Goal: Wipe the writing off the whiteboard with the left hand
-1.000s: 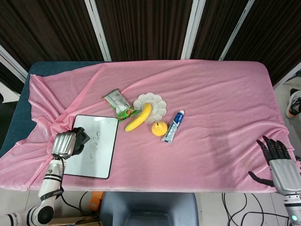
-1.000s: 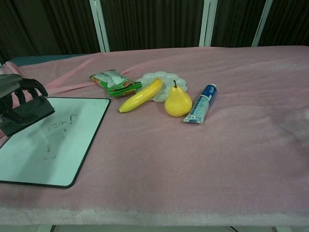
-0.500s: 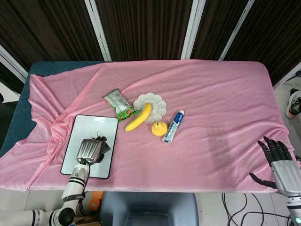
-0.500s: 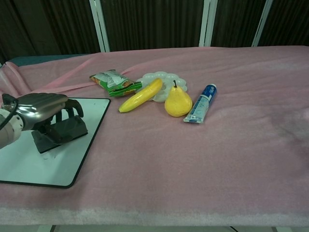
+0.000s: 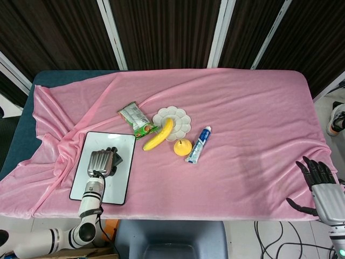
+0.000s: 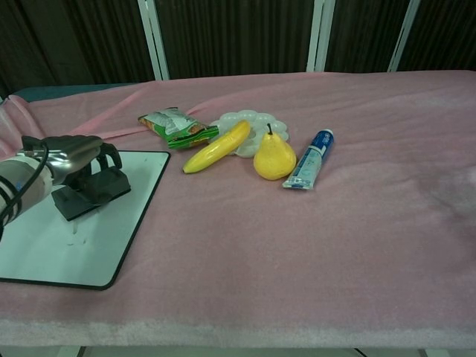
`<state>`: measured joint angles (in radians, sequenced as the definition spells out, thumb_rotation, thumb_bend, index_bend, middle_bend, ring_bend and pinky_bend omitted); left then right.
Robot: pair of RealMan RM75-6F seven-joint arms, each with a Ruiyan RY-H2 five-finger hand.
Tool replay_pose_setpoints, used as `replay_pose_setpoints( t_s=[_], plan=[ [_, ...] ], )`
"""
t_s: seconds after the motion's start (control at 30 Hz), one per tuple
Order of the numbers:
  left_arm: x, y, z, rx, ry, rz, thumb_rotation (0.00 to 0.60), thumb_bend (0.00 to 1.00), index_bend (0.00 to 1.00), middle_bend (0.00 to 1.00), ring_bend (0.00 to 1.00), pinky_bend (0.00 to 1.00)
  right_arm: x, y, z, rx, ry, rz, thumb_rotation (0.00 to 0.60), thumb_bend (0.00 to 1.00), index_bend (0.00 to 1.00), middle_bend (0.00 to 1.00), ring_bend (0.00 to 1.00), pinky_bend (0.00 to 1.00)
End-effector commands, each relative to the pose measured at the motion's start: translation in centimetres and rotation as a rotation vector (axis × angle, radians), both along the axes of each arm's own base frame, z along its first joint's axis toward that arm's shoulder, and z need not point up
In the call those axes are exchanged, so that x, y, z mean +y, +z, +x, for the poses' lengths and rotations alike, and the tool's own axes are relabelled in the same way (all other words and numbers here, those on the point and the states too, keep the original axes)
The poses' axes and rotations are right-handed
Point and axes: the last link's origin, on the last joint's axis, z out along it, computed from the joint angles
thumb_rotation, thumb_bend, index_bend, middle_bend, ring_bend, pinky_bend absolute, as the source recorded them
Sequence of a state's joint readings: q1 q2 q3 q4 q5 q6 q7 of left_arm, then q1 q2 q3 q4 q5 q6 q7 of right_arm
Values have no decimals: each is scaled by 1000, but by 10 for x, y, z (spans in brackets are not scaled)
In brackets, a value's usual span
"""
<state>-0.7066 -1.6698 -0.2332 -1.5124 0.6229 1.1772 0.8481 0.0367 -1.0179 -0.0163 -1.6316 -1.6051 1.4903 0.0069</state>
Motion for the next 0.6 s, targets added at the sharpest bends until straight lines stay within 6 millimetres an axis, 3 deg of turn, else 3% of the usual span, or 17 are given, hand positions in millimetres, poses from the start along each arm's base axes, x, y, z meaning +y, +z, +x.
replay_pose_setpoints(
  t_s=[0.03,0.6],
  plan=[
    [8,-1,-2,-2,22,8,600,775,613,649,708,953,0,1,0,-4,-1,-4,600,337,0,0,0,4],
    [46,-3,-12,0,112,87,600,773,613,649,708,953,1,4,-2,-4,-6,-16,600,338,0,0,0,4]
  ],
)
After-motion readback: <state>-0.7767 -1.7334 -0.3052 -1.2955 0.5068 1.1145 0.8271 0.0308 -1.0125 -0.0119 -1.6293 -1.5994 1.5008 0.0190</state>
